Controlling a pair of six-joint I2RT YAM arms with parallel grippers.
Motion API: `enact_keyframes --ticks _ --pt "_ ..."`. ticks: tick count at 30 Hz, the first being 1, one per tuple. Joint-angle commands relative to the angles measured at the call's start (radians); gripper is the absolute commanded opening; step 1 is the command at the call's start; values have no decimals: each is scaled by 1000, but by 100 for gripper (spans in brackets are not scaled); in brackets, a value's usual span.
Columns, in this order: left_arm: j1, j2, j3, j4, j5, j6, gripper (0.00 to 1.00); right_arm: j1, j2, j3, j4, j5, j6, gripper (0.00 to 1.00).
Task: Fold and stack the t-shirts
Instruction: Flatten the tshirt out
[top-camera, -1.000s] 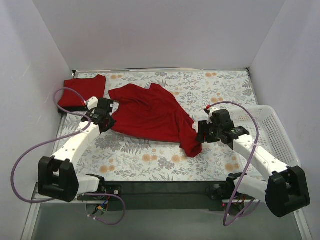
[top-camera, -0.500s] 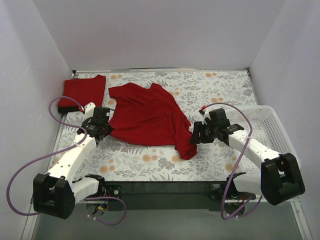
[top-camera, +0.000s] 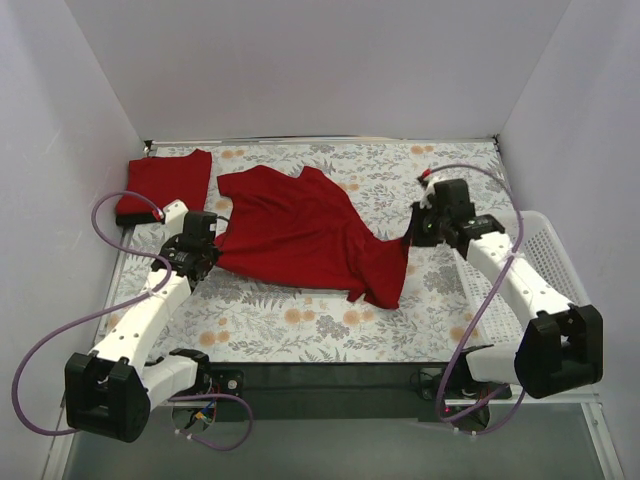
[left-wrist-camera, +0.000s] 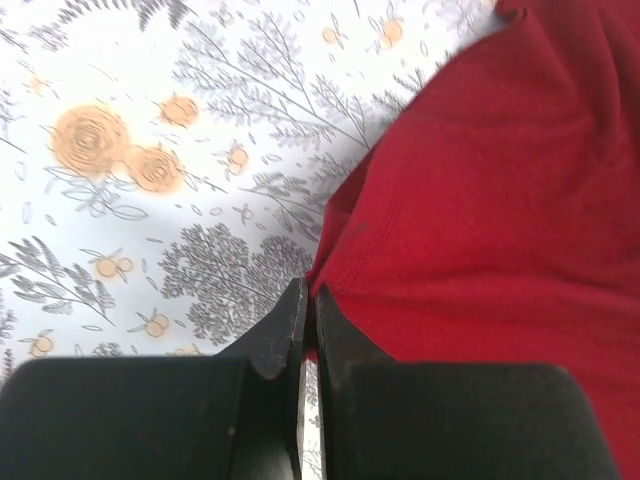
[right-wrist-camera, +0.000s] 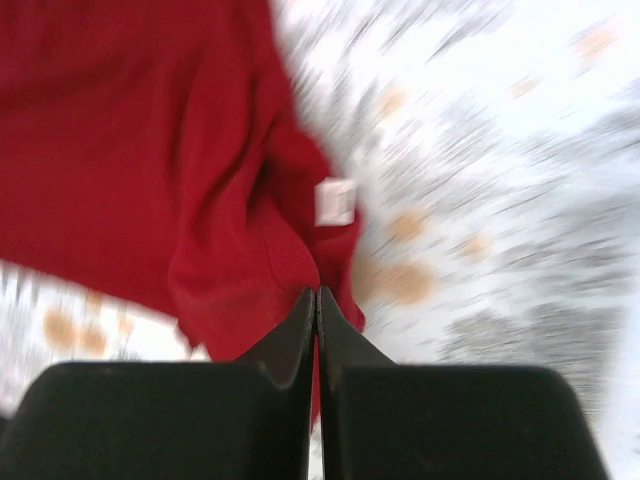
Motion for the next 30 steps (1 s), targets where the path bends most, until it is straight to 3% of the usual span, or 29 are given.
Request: enact_keyframes --ticks 1,4,6,8,9,13,15,18,30 --pt "21 -62 -21 22 -124 22 0 -156 2 292 -46 261 -63 1" --pt "23 -56 -41 43 -121 21 0 -179 141 449 -49 321 -87 3" --pt "23 -47 -48 51 -115 25 0 -181 221 547 -85 304 -75 24" --pt "23 -53 -56 66 -91 31 0 -178 231 566 -83 231 -58 56" --pt "23 -55 -65 78 -74 33 0 -175 215 537 -78 183 -49 62" --pt "23 -47 -68 98 -49 42 0 -155 107 288 -76 73 -26 61" --pt "23 -36 -65 101 -41 47 0 -147 65 179 -75 47 -23 49" --pt "23 -30 -64 105 -35 53 0 -123 45 66 -73 65 -25 45" --pt "23 -32 -65 108 -25 58 0 -20 204 67 -61 365 -5 48"
